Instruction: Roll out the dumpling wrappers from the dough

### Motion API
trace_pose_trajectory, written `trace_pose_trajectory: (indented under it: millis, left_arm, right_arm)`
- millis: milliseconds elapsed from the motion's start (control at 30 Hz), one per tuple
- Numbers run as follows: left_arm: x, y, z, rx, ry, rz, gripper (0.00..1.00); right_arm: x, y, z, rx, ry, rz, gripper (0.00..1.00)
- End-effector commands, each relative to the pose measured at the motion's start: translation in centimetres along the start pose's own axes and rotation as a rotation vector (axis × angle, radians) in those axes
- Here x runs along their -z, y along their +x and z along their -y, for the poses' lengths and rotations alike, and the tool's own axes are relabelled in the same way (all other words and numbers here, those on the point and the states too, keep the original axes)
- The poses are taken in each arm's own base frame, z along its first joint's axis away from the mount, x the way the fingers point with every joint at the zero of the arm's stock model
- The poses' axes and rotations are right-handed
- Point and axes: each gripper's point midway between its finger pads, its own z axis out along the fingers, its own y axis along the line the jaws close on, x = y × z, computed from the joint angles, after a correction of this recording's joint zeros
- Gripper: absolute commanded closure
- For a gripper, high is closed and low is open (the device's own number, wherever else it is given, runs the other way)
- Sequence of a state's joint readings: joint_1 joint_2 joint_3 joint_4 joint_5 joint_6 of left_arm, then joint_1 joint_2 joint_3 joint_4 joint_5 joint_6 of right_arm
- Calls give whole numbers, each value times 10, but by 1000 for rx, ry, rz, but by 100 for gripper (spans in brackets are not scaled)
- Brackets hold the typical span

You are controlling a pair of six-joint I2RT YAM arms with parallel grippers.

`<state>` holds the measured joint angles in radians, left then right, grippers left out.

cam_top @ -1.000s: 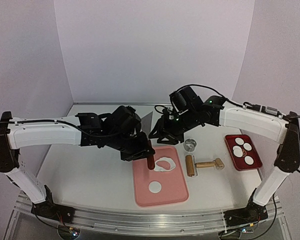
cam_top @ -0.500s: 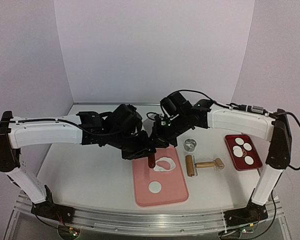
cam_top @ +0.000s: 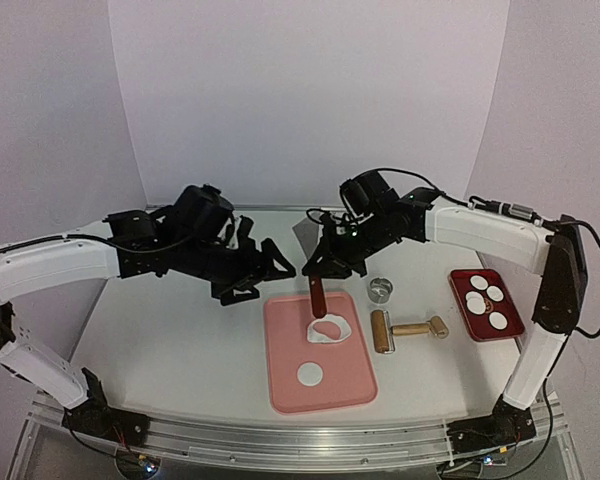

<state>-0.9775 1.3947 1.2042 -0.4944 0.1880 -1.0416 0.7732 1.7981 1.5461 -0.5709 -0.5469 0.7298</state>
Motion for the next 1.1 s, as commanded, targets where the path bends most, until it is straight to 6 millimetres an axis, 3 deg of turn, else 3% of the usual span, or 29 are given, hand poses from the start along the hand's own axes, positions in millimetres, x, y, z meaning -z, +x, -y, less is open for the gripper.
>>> trace_pose_trajectory:
  millis: [0,200,267,433,600,733,933,1067]
  left_arm:
    - [48,-28,1,-153,145,-30,9]
    - [52,-46,-8,-353,176,-151,9]
    - [50,-53,-7,-370,218,-173,9]
    - [45,-45,12,-383,390,-302,4]
    - [41,-38,21,-384,493,-387,4]
    - [42,-30,24,-368,553,-441,8]
    - [37,-13,27,-340,595,-515,23]
    - [37,-8,37,-349,643,-539,40]
  right_arm:
    - [45,28,-35,161,-236,-142,100]
    - [72,89,-46,160,-344,-378,100]
    - [82,100,-55,165,-385,-411,100]
    - [89,122,-77,175,-458,-490,100]
    - [80,134,-79,166,-462,-552,100]
    - [79,133,-84,180,-476,-560,100]
    - [77,134,-96,179,-524,-601,100]
    - [80,133,-102,181,-550,-614,100]
